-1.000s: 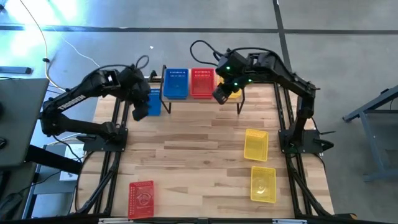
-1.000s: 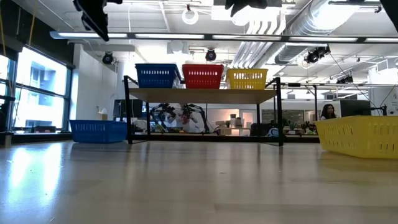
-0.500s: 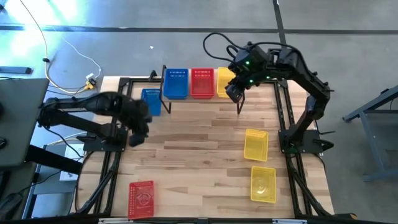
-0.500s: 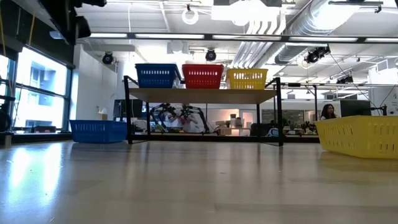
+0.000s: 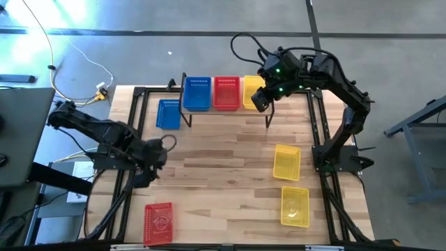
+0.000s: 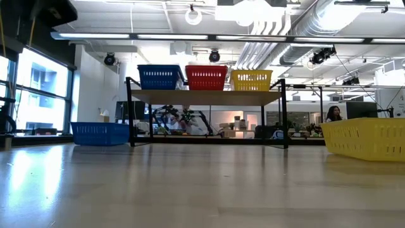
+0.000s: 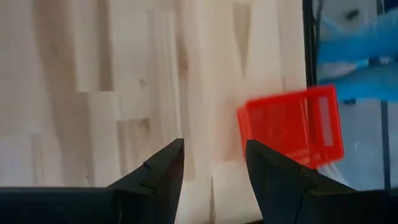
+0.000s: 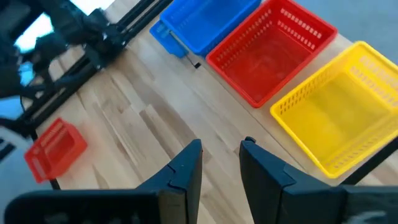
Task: Stack baskets on shelf by color
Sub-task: Stack the blue bin on top of the blue bin on the shelf
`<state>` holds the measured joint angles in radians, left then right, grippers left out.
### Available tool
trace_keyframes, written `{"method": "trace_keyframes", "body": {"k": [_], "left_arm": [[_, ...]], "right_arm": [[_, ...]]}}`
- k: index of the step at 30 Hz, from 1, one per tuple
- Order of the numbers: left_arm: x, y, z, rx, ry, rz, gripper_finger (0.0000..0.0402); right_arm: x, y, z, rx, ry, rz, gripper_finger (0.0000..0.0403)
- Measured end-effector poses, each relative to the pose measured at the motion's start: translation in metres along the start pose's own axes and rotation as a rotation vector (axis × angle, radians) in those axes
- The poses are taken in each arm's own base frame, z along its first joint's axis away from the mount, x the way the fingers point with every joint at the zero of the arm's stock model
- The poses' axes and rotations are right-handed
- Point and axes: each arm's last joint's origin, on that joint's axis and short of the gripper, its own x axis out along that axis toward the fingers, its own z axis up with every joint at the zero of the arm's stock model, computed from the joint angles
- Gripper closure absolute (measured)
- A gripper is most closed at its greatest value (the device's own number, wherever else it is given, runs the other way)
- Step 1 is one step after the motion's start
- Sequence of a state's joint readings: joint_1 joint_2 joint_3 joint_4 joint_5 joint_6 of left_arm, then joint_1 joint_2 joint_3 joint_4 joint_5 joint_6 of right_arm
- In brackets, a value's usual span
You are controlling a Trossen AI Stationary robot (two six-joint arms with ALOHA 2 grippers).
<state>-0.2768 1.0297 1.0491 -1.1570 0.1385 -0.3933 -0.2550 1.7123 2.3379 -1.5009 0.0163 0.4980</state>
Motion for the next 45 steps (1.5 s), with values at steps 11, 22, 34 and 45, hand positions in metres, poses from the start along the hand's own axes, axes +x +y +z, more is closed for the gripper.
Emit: {"method": "trace_keyframes", "body": {"k": [11, 22, 34, 45], "left_arm": [[0.049, -0.03, -0.027, 0.124, 0.037, -0.102, 0.0241], [0.061, -0.008, -0.032, 0.145, -0.016, 0.294, 0.0241], [0.051, 0.059, -0.018, 0.215, 0.105, 0.57, 0.0241], [0.045, 0.115, -0.021, 0.138, 0.142, 0.615, 0.0241]], "right_arm": [[0.0, -0.001, -0.002, 0.131, 0.018, -0.014, 0.0309], [0.0, -0.002, -0.007, 0.11, 0.023, -0.094, 0.0309], [0.0, 0.004, -0.01, 0.078, 0.024, -0.092, 0.0309], [-0.001, 0.018, -0.018, 0.081, 0.038, -0.062, 0.0309]]}}
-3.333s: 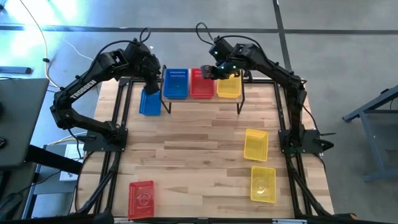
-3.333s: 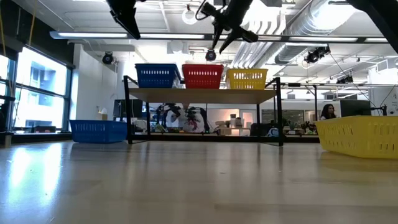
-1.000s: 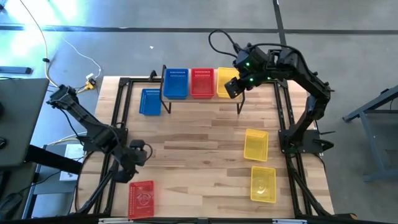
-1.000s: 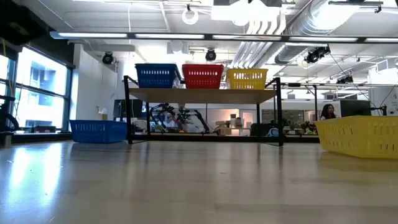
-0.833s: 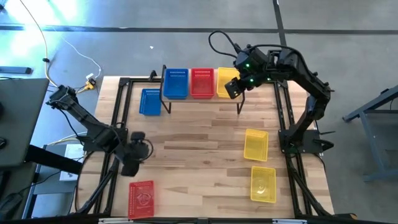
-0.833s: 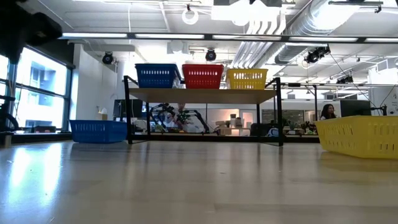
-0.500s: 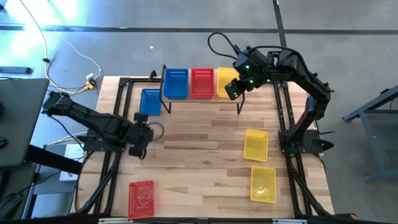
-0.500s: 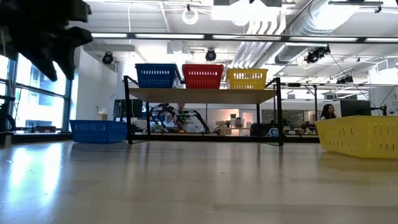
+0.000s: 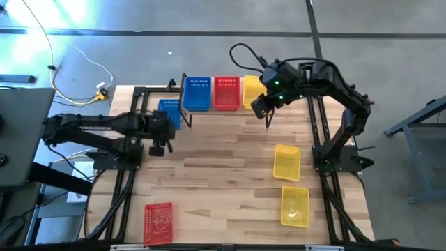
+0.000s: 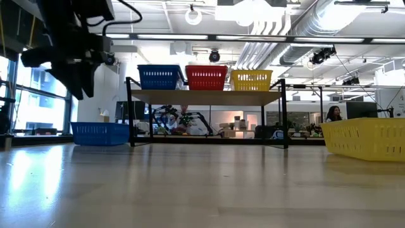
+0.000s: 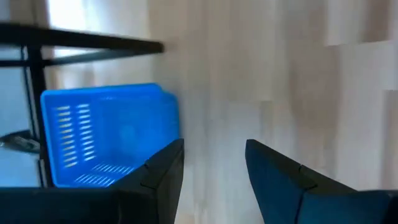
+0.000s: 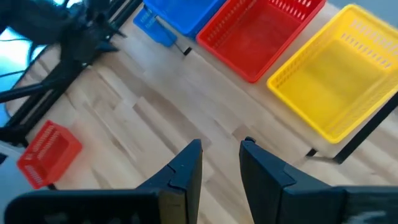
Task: Stack baskets on shelf by color
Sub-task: Stack the blue bin on top of the blue bin on the shelf
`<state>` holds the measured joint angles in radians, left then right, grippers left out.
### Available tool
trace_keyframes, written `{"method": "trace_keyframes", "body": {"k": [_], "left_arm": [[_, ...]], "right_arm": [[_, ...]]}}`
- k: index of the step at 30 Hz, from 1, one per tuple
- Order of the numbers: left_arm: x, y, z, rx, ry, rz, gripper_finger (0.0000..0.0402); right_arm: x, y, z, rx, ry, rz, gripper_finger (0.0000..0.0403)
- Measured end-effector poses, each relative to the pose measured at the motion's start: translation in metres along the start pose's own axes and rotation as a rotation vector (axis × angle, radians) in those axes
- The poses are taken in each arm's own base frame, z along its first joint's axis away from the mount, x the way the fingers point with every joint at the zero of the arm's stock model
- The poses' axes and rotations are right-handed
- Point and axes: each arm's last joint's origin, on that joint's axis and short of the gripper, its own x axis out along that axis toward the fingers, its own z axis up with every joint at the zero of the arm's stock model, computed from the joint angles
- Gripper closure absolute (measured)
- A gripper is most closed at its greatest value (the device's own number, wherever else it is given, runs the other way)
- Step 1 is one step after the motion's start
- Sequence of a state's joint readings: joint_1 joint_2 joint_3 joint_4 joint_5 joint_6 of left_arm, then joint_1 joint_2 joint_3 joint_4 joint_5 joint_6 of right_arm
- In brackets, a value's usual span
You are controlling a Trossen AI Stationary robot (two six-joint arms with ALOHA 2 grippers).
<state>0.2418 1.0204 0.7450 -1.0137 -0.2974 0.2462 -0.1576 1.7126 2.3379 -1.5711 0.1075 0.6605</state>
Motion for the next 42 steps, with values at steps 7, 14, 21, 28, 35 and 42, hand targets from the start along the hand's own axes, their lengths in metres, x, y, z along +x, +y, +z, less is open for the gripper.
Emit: {"method": "trace_keyframes", "body": {"k": [7, 14, 21, 28, 35, 42], "left_arm": [[0.011, 0.023, -0.005, -0.015, 0.039, -0.031, 0.0241], [0.026, 0.036, -0.004, -0.017, 0.071, -0.061, 0.0241], [0.033, 0.038, 0.002, -0.026, 0.049, -0.071, 0.0241], [0.045, 0.04, 0.009, -0.036, 0.082, -0.052, 0.0241], [0.062, 0.047, 0.011, -0.069, 0.146, -0.031, 0.0241], [0.068, 0.054, 0.007, -0.115, 0.168, -0.037, 0.0241]], "right_arm": [[-0.002, 0.011, -0.009, 0.076, 0.022, 0.032, 0.0309], [-0.003, 0.019, -0.013, 0.107, 0.021, 0.061, 0.0309], [-0.003, 0.019, -0.013, 0.106, 0.021, 0.061, 0.0309], [-0.003, 0.019, -0.013, 0.106, 0.018, 0.059, 0.0309], [-0.003, 0.019, -0.013, 0.097, 0.018, 0.059, 0.0309], [-0.003, 0.019, -0.013, 0.054, 0.018, 0.062, 0.0309]]}}
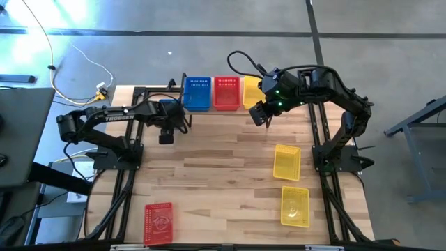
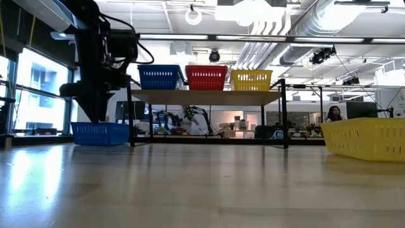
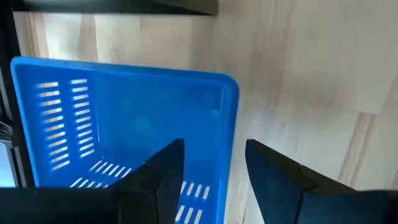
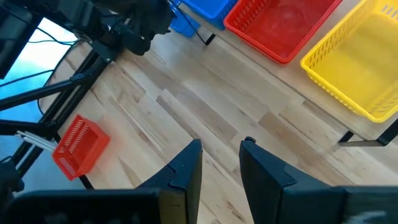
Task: Stack baskets on shelf by color
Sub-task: Stack the blue bin on top of the blue bin on the shelf
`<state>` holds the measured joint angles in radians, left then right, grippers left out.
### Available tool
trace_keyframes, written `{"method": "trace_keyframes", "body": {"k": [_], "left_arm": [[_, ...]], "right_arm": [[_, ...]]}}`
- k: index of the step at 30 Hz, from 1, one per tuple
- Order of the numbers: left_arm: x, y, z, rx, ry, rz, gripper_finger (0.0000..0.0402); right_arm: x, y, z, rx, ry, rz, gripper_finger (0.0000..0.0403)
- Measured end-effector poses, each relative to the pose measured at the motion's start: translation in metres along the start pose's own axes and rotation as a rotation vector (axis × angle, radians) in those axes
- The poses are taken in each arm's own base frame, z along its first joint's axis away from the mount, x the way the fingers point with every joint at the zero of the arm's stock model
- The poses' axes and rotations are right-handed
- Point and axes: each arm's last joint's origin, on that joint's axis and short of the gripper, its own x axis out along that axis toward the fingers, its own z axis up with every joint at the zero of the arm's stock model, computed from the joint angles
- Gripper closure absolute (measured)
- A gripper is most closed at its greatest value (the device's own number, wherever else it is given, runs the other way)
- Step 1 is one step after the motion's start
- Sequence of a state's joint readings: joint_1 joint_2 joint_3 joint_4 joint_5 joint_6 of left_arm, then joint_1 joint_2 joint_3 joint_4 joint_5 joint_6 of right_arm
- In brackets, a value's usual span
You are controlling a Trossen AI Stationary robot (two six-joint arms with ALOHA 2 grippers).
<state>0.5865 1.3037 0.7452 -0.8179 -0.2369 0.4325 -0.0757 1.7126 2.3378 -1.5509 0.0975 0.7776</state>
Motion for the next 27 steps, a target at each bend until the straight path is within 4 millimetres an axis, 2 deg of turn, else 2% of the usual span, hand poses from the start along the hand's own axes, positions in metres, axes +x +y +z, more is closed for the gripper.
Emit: {"method": "trace_keyframes", "body": {"k": [5, 19, 23, 27], "left_arm": [[0.0, 0.001, -0.001, -0.016, -0.007, -0.021, 0.0263], [0.0, 0.0, -0.001, -0.046, -0.018, -0.06, 0.0372], [0.0, -0.001, -0.002, -0.043, -0.014, -0.092, 0.0395], [0.0, -0.002, -0.003, -0.041, -0.006, -0.1, 0.0397]], "right_arm": [[0.0, 0.0, 0.0, -0.002, 0.0, 0.0, 0.0309], [-0.001, 0.0, -0.001, -0.042, 0.035, 0.04, 0.0309], [-0.007, -0.002, -0.002, -0.043, 0.024, 0.051, 0.0309], [-0.017, -0.004, -0.004, -0.041, 0.006, 0.069, 0.0309]]}}
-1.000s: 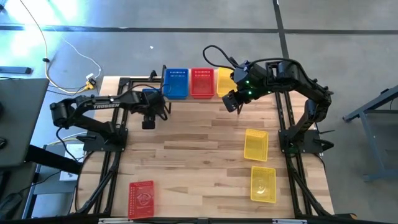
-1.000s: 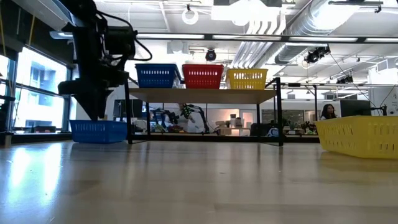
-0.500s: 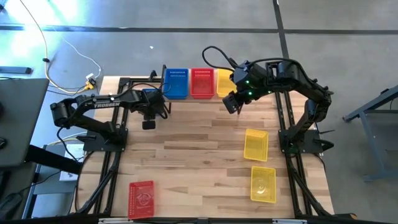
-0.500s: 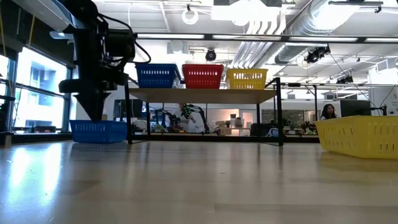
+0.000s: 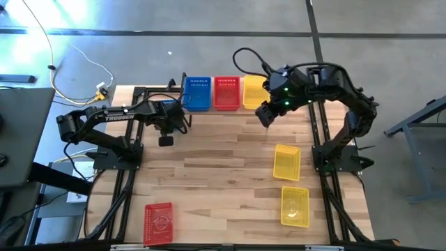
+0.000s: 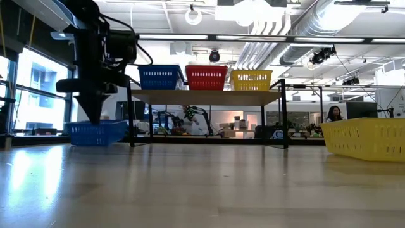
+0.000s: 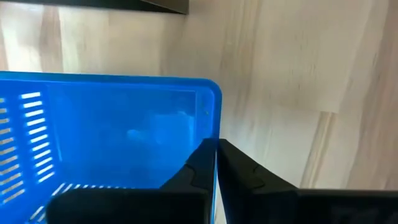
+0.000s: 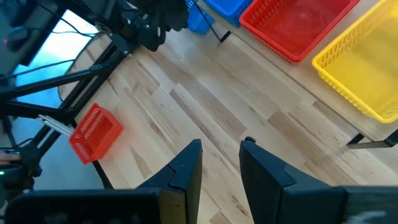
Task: Stack baskets on shelf by color
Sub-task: Stack the blue bin on top of the blue bin on the shelf
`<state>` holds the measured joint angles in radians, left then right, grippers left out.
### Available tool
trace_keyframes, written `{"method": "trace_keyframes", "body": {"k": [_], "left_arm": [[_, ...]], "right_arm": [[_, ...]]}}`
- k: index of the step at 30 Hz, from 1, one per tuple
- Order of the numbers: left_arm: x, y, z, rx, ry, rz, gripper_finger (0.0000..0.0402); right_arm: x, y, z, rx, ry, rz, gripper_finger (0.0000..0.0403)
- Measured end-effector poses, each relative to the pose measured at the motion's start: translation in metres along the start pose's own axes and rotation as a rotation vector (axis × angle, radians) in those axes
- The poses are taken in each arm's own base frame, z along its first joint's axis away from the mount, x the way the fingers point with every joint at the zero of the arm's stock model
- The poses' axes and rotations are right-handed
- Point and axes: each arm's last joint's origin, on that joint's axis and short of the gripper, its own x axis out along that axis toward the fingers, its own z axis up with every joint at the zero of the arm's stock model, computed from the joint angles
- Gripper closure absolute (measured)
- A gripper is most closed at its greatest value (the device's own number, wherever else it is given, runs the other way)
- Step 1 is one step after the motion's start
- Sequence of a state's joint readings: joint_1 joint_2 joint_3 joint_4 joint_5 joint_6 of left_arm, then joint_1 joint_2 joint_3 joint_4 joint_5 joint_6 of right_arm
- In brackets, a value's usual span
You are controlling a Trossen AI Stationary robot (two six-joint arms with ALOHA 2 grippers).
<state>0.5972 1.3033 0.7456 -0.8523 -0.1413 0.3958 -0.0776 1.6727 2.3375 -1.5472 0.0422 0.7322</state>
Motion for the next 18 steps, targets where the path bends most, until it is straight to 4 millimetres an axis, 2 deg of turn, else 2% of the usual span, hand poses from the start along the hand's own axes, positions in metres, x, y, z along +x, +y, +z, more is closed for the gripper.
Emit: {"method": "trace_keyframes", "body": {"k": [8, 18], "left_arm": [[-0.004, -0.001, -0.004, -0.009, 0.014, -0.009, 0.0401], [-0.027, -0.009, -0.017, -0.079, -0.043, 0.006, 0.0401]], "right_arm": [[-0.02, -0.005, -0.004, 0.003, -0.041, 0.024, 0.0309], [-0.022, -0.006, -0.005, -0.031, -0.052, 0.022, 0.0309]]}}
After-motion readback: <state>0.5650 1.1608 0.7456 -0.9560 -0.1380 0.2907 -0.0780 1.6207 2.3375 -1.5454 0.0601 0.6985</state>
